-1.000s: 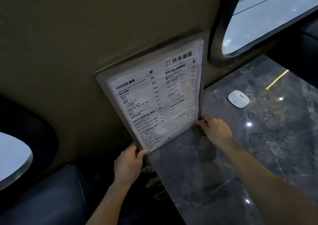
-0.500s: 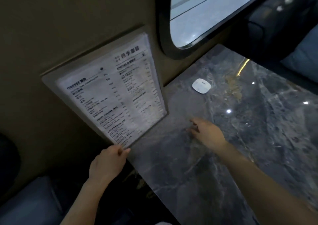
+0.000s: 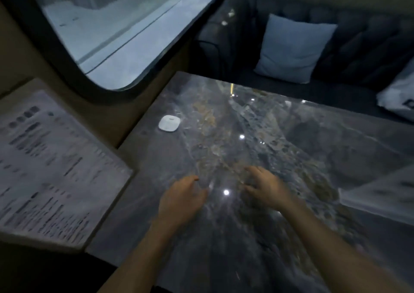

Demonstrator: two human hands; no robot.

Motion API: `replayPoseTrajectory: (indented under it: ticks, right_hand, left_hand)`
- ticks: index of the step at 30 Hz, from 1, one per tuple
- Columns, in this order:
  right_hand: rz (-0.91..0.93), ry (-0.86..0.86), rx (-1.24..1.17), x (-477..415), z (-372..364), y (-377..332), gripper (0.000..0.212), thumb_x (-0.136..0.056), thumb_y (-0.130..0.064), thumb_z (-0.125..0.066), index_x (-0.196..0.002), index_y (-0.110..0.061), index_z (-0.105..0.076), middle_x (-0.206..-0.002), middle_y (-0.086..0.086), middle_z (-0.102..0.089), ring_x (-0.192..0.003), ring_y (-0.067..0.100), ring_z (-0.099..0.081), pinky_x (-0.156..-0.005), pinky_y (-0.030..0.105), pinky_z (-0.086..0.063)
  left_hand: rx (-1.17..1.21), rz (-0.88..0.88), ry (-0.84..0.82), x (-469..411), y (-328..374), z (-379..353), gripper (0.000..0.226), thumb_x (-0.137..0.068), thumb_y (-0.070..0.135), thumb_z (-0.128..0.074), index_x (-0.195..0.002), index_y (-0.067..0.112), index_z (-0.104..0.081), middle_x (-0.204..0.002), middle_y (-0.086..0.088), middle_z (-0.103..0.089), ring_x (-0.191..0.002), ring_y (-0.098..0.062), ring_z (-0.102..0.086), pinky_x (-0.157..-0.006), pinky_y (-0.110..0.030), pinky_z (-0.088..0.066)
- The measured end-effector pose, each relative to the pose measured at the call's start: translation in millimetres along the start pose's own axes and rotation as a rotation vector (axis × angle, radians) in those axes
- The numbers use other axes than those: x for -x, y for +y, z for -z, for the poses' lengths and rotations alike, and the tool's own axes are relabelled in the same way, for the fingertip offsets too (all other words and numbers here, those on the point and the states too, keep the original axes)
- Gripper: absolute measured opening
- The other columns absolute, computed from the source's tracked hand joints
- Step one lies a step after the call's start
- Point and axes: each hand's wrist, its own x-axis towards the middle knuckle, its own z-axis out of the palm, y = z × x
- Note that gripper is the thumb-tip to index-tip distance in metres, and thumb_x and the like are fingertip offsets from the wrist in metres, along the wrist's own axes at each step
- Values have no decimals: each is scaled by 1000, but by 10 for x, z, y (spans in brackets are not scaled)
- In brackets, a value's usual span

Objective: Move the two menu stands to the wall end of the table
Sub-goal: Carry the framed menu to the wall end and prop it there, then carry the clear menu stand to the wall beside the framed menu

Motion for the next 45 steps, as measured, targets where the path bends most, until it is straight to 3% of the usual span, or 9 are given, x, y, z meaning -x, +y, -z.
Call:
replayPoseTrajectory:
  ticks: [5, 15, 20, 22, 26, 33, 36, 41, 45]
  right_hand:
    - [-165, 96, -65, 568, 187, 609, 58, -82, -36, -62, -133, -17, -40, -137, 11, -48, -124, 24, -46, -101, 33, -36]
    - [-597, 290, -258, 1753, 524, 1802, 56, -85, -38, -58, -132, -14, -40, -140, 10, -46, -124, 27, -45, -98, 40, -42]
    - [-753, 697, -549, 2099, 893, 2252, 51, -82, -23, -65, -125, -6, -45, -113, 19, -59, -101, 33, -58, -83, 38, -45]
    - [-781, 898, -670, 2157, 1046, 2385, 59, -81, -19, -67, -130, -5, -38, -115, 23, -55, -98, 29, -55, -84, 38, -44]
    - [-793, 1063, -846, 2172, 1303, 2660, 79, -80, -25, -67, -140, -10, -19, -135, 24, -39, -118, 34, -45, -99, 48, -41]
    - [-639, 958, -911, 2002, 1553, 2879, 91, -75, -34, -70, -142, -30, -9, -150, 12, -25, -135, 28, -28, -105, 48, -34]
    - [-503, 930, -931, 1927, 1536, 2885, 78, -75, -31, -71, -133, -43, -20, -136, 1, -41, -124, 20, -39, -92, 39, -40]
    - [-474, 1003, -949, 1804, 1479, 2845, 46, -81, -31, -65, -110, -35, -30, -116, 5, -55, -92, 14, -58, -74, 35, -48]
    - [-434, 1067, -868, 1723, 1469, 2732, 42, -82, -29, -63, -107, -29, -28, -97, -9, -54, -83, 1, -55, -59, 6, -47]
  left_hand:
    - [-23, -189, -93, -119, 648, -482, 44, -82, 39, -61, -117, 14, -55, -124, -10, -59, -114, -25, -53, -95, -31, -38]
    - [-93, -436, -308, -194, 1763, -1273, 48, -83, 42, -58, -122, 16, -49, -128, -13, -57, -118, -27, -52, -99, -40, -42]
    - [-3, -498, -302, -189, 2331, -1504, 47, -81, 44, -59, -118, 17, -50, -125, -13, -58, -114, -27, -54, -95, -43, -45]
    - [40, -512, -305, -205, 2558, -1581, 54, -81, 42, -61, -124, 14, -45, -129, -14, -54, -117, -27, -51, -96, -42, -44]
    - [121, -543, -309, -203, 2938, -1679, 59, -80, 38, -64, -129, 15, -38, -129, -12, -54, -116, -25, -51, -95, -36, -44]
    - [140, -550, -208, -200, 3283, -1731, 36, -89, 27, -53, -121, 15, -41, -118, -14, -61, -101, -33, -59, -82, -46, -52]
    - [101, -573, -165, -202, 3314, -1733, 32, -91, 20, -48, -122, 15, -43, -113, -16, -64, -97, -35, -60, -79, -45, -52]
    - [113, -579, -150, -214, 3312, -1715, 23, -92, 15, -44, -112, 11, -53, -109, -16, -66, -94, -33, -61, -75, -41, -51]
    - [214, -534, -144, -247, 3233, -1627, 20, -92, 13, -43, -103, 9, -60, -105, -16, -69, -91, -31, -63, -77, -42, -53]
